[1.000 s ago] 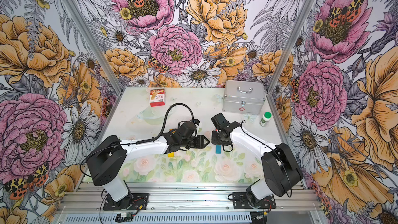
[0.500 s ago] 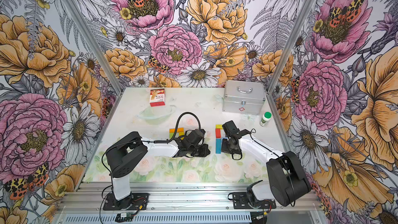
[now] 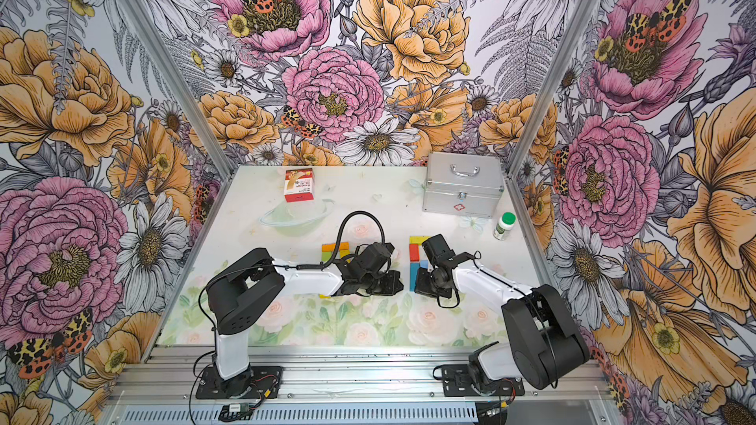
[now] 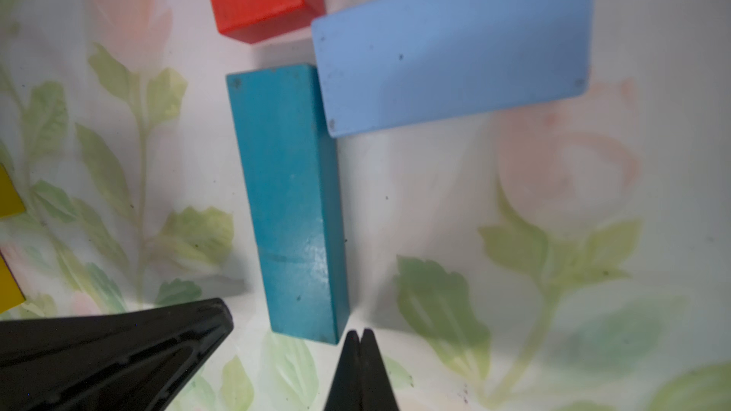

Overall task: Assemble the letter p with building blocks
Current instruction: Assemble the building block at the center of the board.

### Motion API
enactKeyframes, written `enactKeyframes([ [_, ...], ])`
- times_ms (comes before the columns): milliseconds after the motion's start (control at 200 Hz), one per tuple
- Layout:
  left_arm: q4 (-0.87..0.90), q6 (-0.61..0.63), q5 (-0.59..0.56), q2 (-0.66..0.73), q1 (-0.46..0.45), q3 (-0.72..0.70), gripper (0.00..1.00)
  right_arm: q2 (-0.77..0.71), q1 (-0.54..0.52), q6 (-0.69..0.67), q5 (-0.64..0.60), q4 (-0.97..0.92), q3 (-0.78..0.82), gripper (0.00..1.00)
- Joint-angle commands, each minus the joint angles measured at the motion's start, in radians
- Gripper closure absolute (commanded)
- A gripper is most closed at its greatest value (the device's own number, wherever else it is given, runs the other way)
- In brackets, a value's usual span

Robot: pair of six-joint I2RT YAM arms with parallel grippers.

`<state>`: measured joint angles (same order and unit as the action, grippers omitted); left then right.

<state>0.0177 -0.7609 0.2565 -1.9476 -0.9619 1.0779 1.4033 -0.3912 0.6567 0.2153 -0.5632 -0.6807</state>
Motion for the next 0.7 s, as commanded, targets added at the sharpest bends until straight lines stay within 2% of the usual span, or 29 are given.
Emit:
enactKeyframes([
  [0, -0.018, 0.002, 0.029, -0.025, 0.005, 0.029, 1.0, 0.026, 0.001, 0.009, 0.029, 0.051, 0.009, 1.0],
  [695, 0.002, 0.011, 0.06, -0.058, 0.005, 0.065, 1.0, -0.035, 0.002, 0.044, 0.079, 0.053, 0.059, 1.0],
])
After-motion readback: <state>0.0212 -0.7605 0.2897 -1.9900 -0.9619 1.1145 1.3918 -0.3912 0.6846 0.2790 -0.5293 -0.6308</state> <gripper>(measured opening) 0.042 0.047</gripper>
